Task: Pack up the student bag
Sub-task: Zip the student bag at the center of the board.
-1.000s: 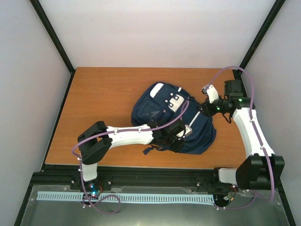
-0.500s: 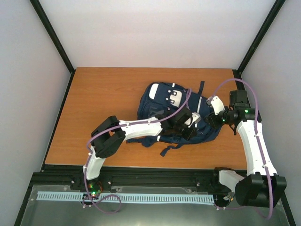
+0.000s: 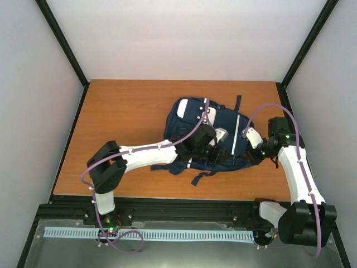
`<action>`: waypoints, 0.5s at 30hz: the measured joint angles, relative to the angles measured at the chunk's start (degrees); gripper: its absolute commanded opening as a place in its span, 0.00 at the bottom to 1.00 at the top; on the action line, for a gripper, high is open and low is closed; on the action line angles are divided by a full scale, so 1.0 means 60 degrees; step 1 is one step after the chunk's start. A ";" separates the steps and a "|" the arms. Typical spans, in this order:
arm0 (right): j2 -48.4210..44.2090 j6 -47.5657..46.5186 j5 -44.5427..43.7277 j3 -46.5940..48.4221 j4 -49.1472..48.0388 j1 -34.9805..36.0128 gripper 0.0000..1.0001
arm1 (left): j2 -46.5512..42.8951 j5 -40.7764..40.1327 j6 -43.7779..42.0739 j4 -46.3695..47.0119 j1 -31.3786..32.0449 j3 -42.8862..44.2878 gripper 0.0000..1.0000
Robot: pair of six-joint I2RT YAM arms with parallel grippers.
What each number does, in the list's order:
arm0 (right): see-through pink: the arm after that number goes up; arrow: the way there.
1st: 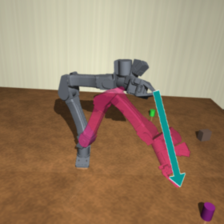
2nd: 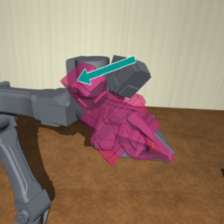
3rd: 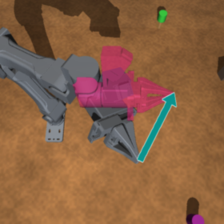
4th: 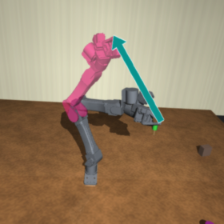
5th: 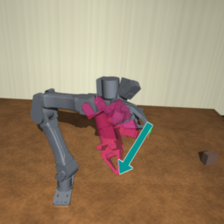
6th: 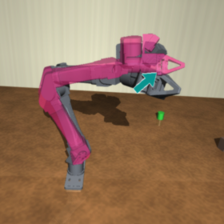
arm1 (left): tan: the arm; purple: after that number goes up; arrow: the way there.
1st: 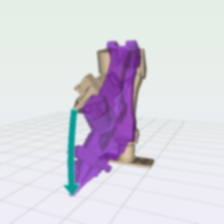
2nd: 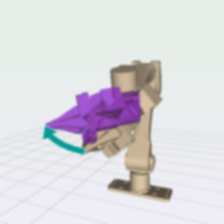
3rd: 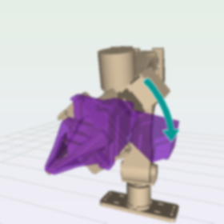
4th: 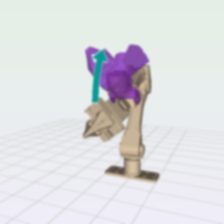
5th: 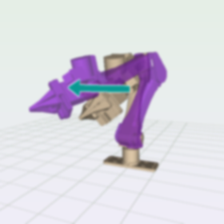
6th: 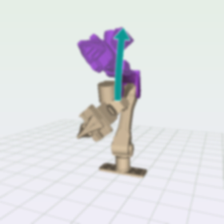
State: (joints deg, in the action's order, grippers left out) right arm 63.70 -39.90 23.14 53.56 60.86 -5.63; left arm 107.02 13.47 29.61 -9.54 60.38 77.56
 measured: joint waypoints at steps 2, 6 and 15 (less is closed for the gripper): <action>0.0033 -0.0197 0.0018 -0.0313 0.0018 0.0076 0.45 | -0.0408 -0.0361 0.0270 -0.0033 0.0000 -0.0237 0.48; 0.0036 -0.0412 0.0004 -0.0969 -0.0153 0.0470 0.47 | -0.0780 -0.1067 0.1002 -0.0091 -0.0055 -0.0659 0.51; 0.0692 -0.0124 -0.0321 -0.1574 -0.1315 0.1679 0.45 | -0.0193 -0.1847 0.2364 -0.0372 -0.0244 -0.0772 0.53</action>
State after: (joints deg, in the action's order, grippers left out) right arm 67.85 -40.64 21.21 44.12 52.97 4.45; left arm 105.86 2.39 43.79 -11.77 58.92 72.93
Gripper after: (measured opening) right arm 0.461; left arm 0.528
